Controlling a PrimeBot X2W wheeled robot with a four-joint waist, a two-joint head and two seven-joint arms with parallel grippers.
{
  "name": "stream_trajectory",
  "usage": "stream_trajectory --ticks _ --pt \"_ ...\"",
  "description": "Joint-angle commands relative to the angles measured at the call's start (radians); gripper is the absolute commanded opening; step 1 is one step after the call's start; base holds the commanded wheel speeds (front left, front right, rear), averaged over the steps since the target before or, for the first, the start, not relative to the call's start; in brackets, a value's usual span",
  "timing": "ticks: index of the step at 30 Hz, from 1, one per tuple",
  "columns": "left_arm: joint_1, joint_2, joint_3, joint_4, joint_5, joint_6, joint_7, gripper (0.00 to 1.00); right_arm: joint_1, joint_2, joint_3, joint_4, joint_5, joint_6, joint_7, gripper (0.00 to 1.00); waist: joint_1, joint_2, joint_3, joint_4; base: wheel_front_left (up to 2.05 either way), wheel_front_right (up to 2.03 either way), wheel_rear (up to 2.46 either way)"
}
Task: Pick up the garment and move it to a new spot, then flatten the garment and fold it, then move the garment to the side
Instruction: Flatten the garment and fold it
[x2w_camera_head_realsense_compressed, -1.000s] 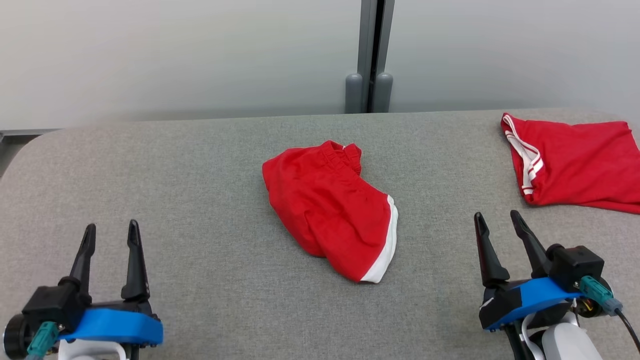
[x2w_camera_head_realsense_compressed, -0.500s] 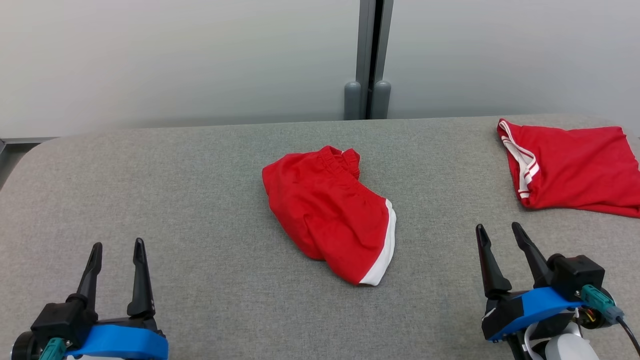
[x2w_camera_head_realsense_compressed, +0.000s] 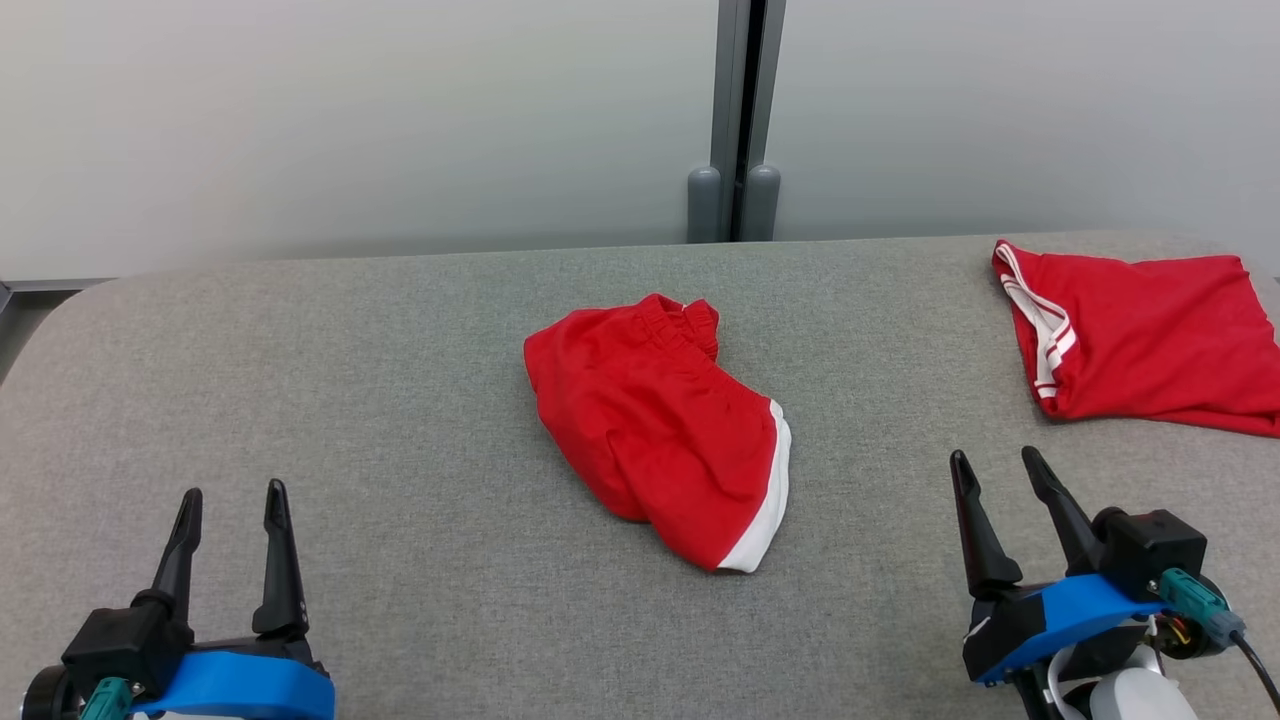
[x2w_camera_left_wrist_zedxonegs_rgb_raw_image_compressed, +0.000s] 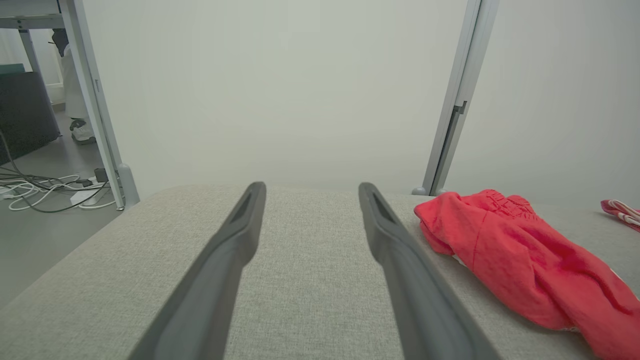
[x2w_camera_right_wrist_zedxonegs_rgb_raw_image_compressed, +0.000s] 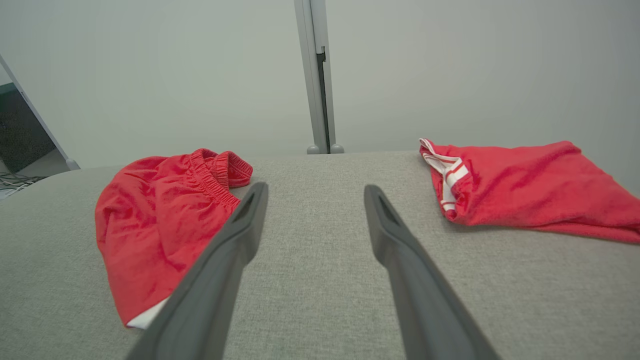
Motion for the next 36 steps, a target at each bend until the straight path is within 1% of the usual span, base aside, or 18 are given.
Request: stream_trajectory --ticks 1,8,15,19,22,28,36 --pt "0.008 -0.003 0.008 0.002 0.005 -0.007 -0.005 1.0 0.009 -0.002 0.001 0.001 0.0 0.0 -0.001 1.0 0.0 0.0 0.001 0.001 0.0 0.0 0.0" --pt "-0.022 -0.014 0.007 0.001 0.016 -0.016 -0.005 1.0 -0.063 -0.002 0.051 0.006 -0.036 0.0 0.011 1.0 0.0 0.0 0.018 0.017 0.0 0.0 0.0" --pt "-0.055 -0.025 0.005 0.005 0.026 -0.033 -0.005 1.0 -0.215 -0.002 0.119 0.03 -0.078 0.0 0.035 1.0 0.0 0.0 0.055 0.052 0.0 0.0 0.0" --pt "-0.074 -0.033 0.006 0.01 0.031 -0.042 -0.005 1.0 -0.28 -0.002 0.129 0.065 -0.092 0.0 0.052 1.0 0.0 0.0 0.076 0.076 0.0 0.0 0.0" --pt "-0.091 -0.044 0.006 0.015 0.032 -0.051 -0.005 1.0 -0.331 -0.002 0.12 0.125 -0.109 0.0 0.067 1.0 0.0 0.0 0.098 0.103 0.0 0.0 0.0" --pt "-0.115 -0.065 0.015 0.03 0.04 -0.068 -0.005 1.0 -0.393 -0.002 0.079 0.292 -0.154 0.0 0.09 1.0 0.0 0.0 0.13 0.152 0.0 0.0 0.0" --pt "-0.139 -0.088 0.03 0.046 0.057 -0.087 -0.005 1.0 -0.433 -0.002 0.006 0.507 -0.2 0.0 0.059 1.0 0.0 0.0 0.161 0.196 0.0 0.0 0.0"
